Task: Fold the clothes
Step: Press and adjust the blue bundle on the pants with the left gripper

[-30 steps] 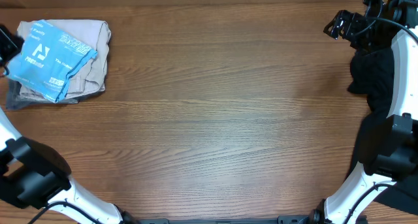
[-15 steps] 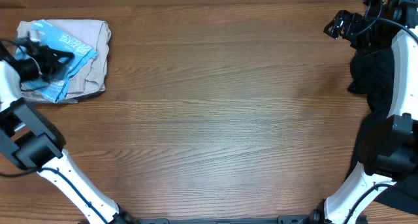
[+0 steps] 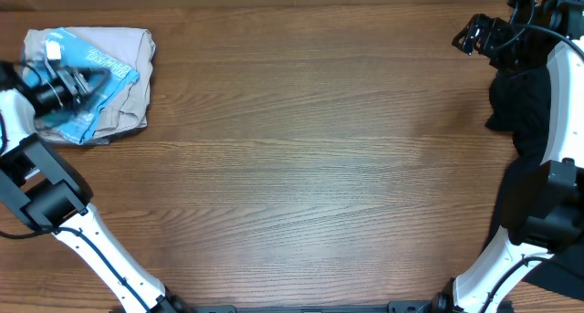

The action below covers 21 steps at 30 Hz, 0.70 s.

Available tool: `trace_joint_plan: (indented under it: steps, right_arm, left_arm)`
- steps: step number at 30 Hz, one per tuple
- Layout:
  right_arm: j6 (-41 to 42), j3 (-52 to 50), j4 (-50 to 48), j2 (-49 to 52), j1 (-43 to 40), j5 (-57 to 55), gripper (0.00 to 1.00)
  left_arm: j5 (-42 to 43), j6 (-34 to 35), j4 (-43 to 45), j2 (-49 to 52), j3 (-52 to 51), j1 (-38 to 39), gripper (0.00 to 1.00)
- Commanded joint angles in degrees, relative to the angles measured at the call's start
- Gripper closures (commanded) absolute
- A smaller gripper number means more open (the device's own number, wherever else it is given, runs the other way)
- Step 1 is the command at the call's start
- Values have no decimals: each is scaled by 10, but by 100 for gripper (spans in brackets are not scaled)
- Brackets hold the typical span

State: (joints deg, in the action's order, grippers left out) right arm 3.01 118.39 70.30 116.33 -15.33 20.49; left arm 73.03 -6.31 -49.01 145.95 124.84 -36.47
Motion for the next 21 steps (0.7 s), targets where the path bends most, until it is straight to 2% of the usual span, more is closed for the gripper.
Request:
trace_joint_plan:
  steps: [1, 5, 9, 12, 21]
  right_arm:
    - [2, 5, -1, -3, -2, -3, 0]
    - [2, 5, -1, -3, -2, -3, 0]
    - [2, 5, -1, -3, -2, -3, 0]
    - [2, 5, -1, -3, -2, -3, 0]
    - [2, 5, -1, -3, -2, -3, 0]
  left_arm:
    - [-24, 66, 14, -71, 74, 0, 93]
    - [-96, 146, 38, -89, 107, 7, 94]
    - [-147, 180, 39, -83, 102, 22, 96]
    - [-228, 186, 38, -75, 78, 47, 96]
    - [-343, 186, 74, -39, 0, 99, 96]
